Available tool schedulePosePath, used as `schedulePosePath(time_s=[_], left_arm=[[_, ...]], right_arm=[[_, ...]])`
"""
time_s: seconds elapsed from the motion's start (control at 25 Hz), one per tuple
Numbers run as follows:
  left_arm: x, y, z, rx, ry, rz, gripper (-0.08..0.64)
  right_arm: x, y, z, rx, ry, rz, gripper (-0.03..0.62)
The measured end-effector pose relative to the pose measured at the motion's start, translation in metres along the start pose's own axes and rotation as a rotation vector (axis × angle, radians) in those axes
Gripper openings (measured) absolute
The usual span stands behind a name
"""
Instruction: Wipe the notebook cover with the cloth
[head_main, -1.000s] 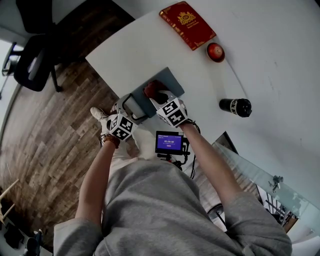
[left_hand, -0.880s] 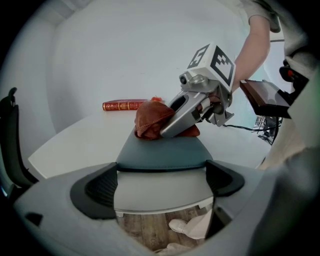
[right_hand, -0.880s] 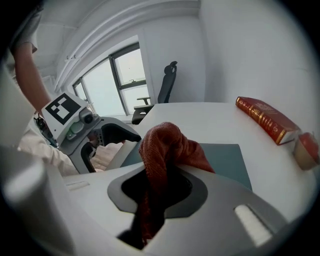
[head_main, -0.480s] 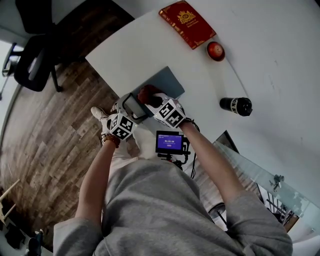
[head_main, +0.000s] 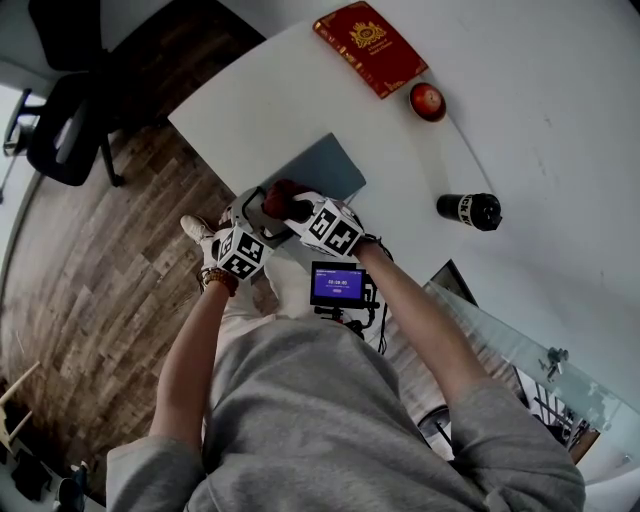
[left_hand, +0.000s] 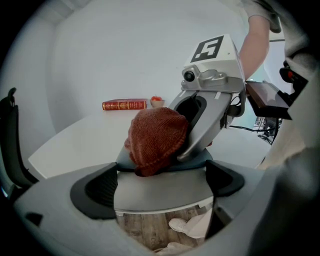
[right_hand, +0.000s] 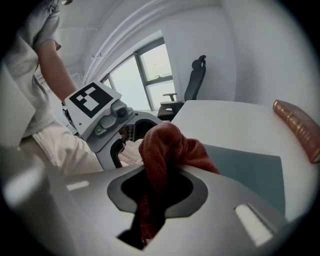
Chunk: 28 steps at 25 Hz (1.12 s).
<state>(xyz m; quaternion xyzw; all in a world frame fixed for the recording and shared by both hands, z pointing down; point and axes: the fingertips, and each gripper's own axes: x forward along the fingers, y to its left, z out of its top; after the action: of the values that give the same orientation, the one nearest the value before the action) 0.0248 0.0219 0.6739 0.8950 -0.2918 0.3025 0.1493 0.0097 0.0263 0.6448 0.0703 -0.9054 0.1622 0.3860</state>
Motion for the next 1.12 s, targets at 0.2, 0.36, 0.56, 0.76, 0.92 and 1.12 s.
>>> schedulePosePath(time_s=[0.2,0.36,0.56,0.76,0.92,1.12], left_arm=[[-0.001,-0.002,0.002,0.002,0.002,-0.001,0.541],[-0.001,-0.001,0.002,0.001,0.002,-0.001,0.541],[-0.001,-0.002,0.001,0.005,0.009,-0.008,0.541],[-0.001,-0.001,0.001,0.002,0.006,-0.006,0.541],[0.000,-0.001,0.002,0.001,0.006,-0.006,0.541],[0.000,-0.001,0.001,0.001,0.004,-0.005,0.541]], right_arm=[[-0.018,-0.007,0.009,-0.159,-0.041,-0.060,0.162],[-0.028,-0.033,0.013,-0.154,-0.063,-0.179,0.302],[-0.034,-0.058,0.020,-0.100,-0.102,-0.237,0.398],[-0.012,-0.061,0.011,-0.056,-0.041,-0.140,0.375],[-0.010,-0.053,0.008,-0.097,-0.027,-0.118,0.148],[-0.006,-0.035,0.007,-0.138,-0.008,-0.124,0.109]])
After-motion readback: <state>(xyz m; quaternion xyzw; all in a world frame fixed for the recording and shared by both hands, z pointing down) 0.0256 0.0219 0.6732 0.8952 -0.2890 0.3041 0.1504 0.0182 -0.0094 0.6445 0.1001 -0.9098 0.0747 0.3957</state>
